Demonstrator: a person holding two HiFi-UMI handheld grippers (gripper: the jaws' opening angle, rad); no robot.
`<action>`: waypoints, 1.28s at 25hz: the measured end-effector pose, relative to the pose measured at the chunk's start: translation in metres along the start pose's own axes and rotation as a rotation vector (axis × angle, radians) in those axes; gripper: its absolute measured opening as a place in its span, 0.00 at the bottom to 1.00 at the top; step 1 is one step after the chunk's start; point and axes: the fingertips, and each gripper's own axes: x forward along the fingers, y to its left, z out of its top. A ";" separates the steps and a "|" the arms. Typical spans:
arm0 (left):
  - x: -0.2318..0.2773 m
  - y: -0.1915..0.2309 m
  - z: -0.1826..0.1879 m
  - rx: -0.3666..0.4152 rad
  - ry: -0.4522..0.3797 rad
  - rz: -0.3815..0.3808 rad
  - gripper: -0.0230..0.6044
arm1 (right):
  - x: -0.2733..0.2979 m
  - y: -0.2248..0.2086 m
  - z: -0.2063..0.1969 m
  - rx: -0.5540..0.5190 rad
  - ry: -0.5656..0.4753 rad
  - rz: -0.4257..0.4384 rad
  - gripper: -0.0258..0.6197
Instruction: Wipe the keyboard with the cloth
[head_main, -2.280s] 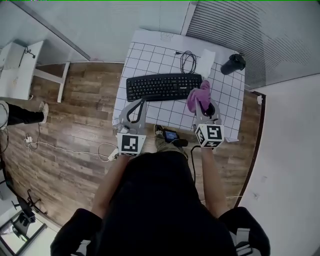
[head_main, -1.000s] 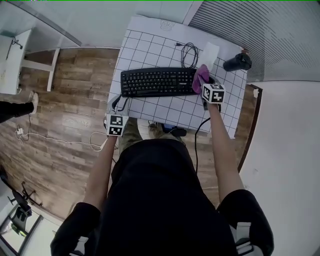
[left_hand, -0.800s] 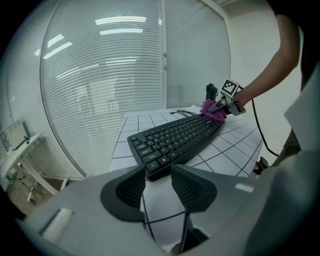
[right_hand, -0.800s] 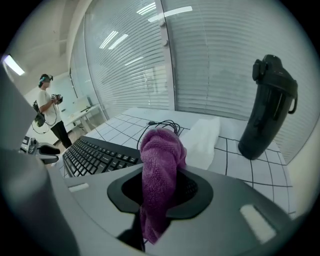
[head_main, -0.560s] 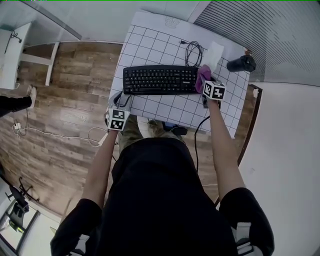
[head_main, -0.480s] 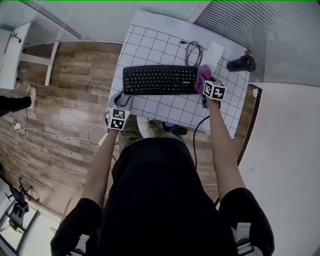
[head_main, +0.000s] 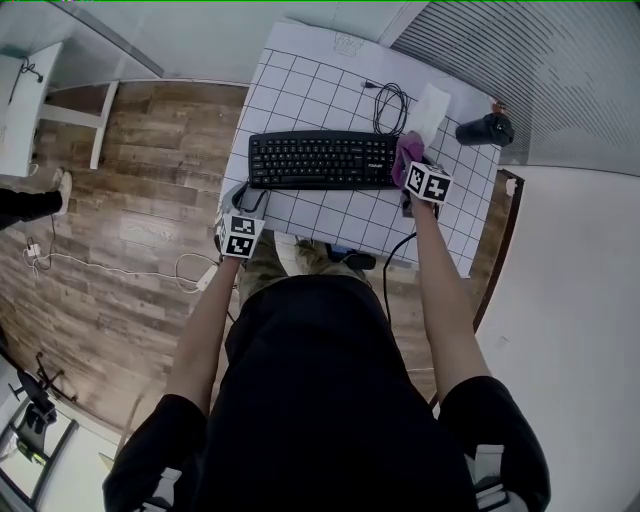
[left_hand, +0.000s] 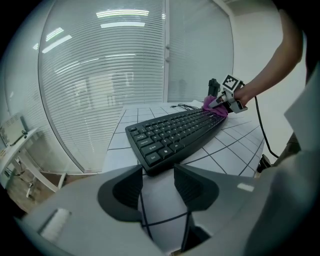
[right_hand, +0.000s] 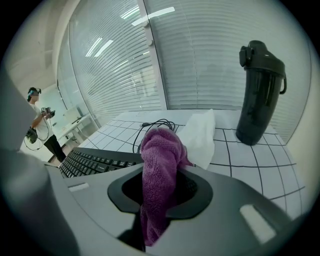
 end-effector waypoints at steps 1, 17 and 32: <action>0.000 0.000 0.000 0.001 -0.001 0.000 0.31 | 0.000 0.001 0.000 0.001 -0.001 -0.002 0.20; 0.001 0.001 0.000 -0.007 0.002 -0.011 0.31 | 0.005 0.023 0.000 0.031 -0.019 0.005 0.20; 0.001 0.001 -0.001 -0.014 0.008 -0.017 0.31 | 0.008 0.052 0.002 -0.009 -0.043 0.013 0.20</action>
